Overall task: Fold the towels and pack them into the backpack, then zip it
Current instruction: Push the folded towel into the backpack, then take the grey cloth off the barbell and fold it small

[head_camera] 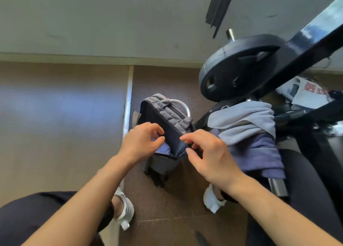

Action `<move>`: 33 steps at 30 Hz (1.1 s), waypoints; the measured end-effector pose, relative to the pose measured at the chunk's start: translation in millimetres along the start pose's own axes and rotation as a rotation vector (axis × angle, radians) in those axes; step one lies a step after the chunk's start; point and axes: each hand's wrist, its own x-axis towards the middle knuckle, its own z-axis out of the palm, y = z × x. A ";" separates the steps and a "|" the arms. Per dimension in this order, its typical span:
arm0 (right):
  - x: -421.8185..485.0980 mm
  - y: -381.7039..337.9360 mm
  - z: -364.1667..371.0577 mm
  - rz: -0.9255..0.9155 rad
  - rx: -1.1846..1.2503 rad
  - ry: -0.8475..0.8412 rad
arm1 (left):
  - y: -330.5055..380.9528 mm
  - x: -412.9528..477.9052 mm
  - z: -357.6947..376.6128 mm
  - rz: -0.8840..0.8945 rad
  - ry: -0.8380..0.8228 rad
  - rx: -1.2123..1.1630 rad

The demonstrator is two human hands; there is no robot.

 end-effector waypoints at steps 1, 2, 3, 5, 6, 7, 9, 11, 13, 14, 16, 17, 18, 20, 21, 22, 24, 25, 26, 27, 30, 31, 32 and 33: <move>-12.4 -1.1 -14.7 -0.034 -0.062 0.094 | 8.0 -6.5 2.3 0.069 -0.028 0.002; -24.3 -0.6 -28.1 -0.056 -0.131 0.201 | 15.8 -12.8 5.4 0.119 -0.057 -0.015; -35.4 1.6 -40.3 -0.064 -0.195 0.316 | 24.5 -19.1 8.6 0.153 -0.086 -0.047; -54.5 12.4 -60.5 -0.015 -0.293 0.518 | 42.8 -28.6 15.2 0.198 -0.119 -0.127; -61.3 21.1 -67.5 0.052 -0.325 0.574 | 52.5 -31.8 18.4 0.213 -0.123 -0.166; -66.5 31.5 -72.4 0.140 -0.316 0.593 | 61.4 -34.0 22.0 0.226 -0.120 -0.205; -73.6 51.7 -75.7 0.340 -0.128 0.565 | 79.6 -37.2 30.8 0.246 -0.088 -0.295; -74.8 62.4 -75.1 0.513 0.130 0.532 | 99.6 -38.4 39.9 0.249 -0.015 -0.369; -74.8 67.9 -74.3 0.552 0.229 0.532 | 121.1 -35.7 47.2 0.255 0.055 -0.387; -75.0 69.8 -73.8 0.548 0.251 0.539 | 132.2 -32.0 49.7 0.272 0.085 -0.361; -75.7 71.2 -73.5 0.537 0.290 0.541 | 154.8 -21.4 53.6 0.324 0.122 -0.268; -76.0 71.8 -73.2 0.531 0.305 0.540 | 166.5 -14.9 54.8 0.349 0.124 -0.212; -76.0 72.4 -72.9 0.526 0.315 0.543 | 178.4 -8.4 54.9 0.362 0.113 -0.155; -75.8 72.9 -72.8 0.516 0.324 0.548 | 197.2 4.6 54.5 0.337 0.099 -0.091; -75.5 73.1 -72.9 0.511 0.322 0.551 | 203.4 9.9 52.6 0.301 0.125 -0.111; -75.0 73.1 -73.0 0.507 0.319 0.554 | 207.2 13.5 49.9 0.255 0.155 -0.151; -74.9 73.4 -72.2 0.508 0.321 0.559 | 209.7 15.5 44.7 0.226 0.188 -0.207; -74.8 72.7 -72.1 0.513 0.328 0.563 | 211.3 13.9 41.8 0.229 0.195 -0.230; -74.7 72.0 -72.0 0.523 0.330 0.564 | 213.4 11.1 37.9 0.227 0.204 -0.277; -74.7 71.1 -72.1 0.529 0.314 0.563 | 213.3 9.7 34.3 0.202 0.212 -0.359; -75.2 68.9 -72.5 0.500 0.229 0.558 | 211.9 5.9 15.6 0.073 0.269 -0.738; -75.3 68.3 -72.7 0.492 0.216 0.558 | 209.7 4.0 8.0 0.026 0.297 -0.869; -75.1 68.2 -72.5 0.487 0.205 0.556 | 207.3 1.0 -0.3 -0.025 0.336 -0.984; -75.0 68.2 -72.2 0.485 0.192 0.555 | 203.5 -2.1 -9.2 -0.064 0.389 -1.077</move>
